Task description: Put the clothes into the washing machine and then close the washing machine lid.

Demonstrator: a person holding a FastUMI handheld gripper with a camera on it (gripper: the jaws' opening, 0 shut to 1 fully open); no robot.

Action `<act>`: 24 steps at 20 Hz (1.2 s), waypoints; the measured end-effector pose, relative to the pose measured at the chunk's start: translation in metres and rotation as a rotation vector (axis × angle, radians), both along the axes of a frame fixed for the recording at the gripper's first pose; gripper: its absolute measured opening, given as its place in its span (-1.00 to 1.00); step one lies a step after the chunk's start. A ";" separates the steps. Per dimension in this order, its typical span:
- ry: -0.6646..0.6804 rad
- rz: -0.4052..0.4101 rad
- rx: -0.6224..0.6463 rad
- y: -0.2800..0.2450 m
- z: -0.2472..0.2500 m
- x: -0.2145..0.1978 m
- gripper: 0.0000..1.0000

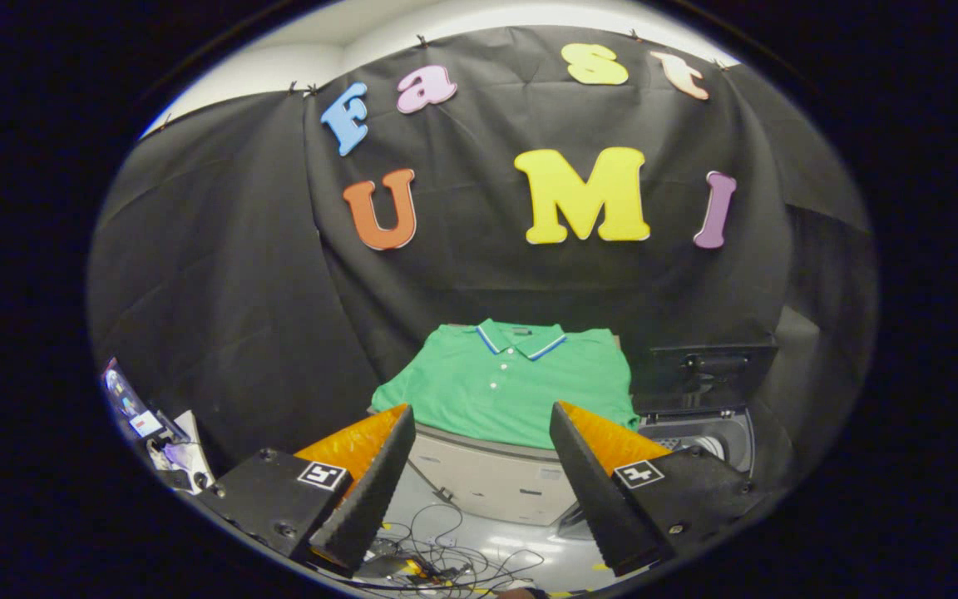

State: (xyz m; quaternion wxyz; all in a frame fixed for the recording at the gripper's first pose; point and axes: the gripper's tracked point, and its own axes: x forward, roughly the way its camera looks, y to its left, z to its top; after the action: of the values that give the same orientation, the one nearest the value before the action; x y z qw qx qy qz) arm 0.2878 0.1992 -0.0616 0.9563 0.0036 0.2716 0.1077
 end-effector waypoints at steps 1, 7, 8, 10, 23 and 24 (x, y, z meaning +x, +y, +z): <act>0.036 0.009 -0.010 0.004 -0.006 0.013 1.00; 0.228 0.014 -0.072 0.017 -0.033 0.090 1.00; 0.266 0.000 -0.071 0.017 -0.039 0.101 1.00; 0.349 -0.019 -0.087 0.015 -0.052 0.121 1.00; 0.645 -0.106 -0.157 0.017 -0.123 0.201 1.00; 0.664 -0.106 -0.166 0.017 -0.130 0.204 1.00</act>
State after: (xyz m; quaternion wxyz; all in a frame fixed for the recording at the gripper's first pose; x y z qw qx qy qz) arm 0.4918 0.2164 -0.1914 0.8171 -0.0254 0.5753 0.0286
